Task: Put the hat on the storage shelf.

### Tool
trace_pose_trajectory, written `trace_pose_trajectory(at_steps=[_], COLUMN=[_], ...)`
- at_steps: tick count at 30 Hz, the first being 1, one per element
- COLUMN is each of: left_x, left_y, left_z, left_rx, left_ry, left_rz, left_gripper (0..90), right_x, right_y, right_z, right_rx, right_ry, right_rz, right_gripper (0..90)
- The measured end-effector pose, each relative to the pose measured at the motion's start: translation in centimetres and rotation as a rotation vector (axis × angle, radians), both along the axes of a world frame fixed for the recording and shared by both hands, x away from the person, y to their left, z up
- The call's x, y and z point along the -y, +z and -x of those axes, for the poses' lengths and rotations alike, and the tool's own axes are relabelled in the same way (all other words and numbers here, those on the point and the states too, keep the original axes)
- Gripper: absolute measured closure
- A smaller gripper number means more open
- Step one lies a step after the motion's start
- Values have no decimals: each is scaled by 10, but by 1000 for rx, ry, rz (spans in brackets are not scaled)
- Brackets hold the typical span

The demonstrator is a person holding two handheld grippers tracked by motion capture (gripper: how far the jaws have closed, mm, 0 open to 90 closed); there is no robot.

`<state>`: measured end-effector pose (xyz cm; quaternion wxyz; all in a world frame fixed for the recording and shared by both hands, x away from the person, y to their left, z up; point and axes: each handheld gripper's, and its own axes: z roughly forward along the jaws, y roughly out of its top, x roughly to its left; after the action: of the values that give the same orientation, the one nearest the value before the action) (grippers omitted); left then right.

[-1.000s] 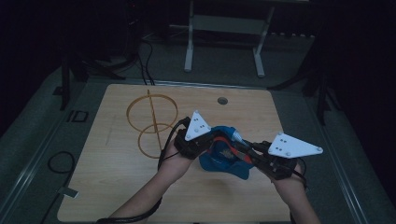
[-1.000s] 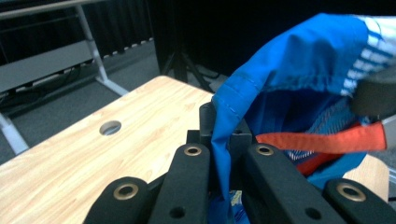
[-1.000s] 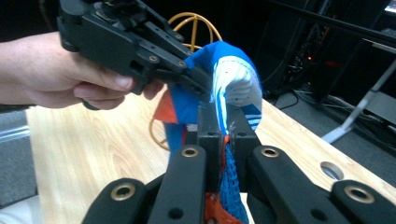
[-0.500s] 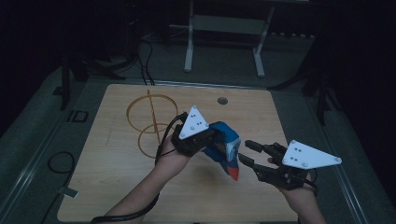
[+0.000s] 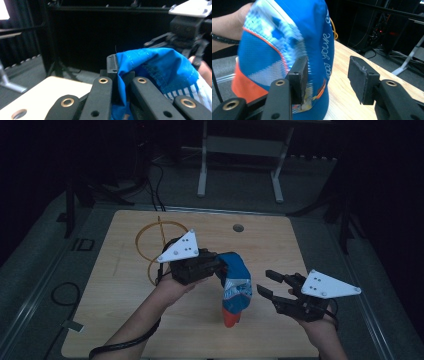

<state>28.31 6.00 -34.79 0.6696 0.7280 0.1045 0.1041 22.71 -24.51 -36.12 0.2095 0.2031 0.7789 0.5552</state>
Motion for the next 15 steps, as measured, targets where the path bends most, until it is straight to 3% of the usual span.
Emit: trace_pose_trajectory(at_steps=[9,15], left_x=[12,13], left_y=[1,0], left_z=[7,7], left_rx=[21,4], left_ry=[-64,-100], left_rz=[-21,-16], left_gripper=[900,900], right_x=[-17,-26], right_y=[-4,-10], right_z=[0,-1], right_rx=[-5,-20], right_ry=[61,86], right_rz=[9,18], right_gripper=[494,492])
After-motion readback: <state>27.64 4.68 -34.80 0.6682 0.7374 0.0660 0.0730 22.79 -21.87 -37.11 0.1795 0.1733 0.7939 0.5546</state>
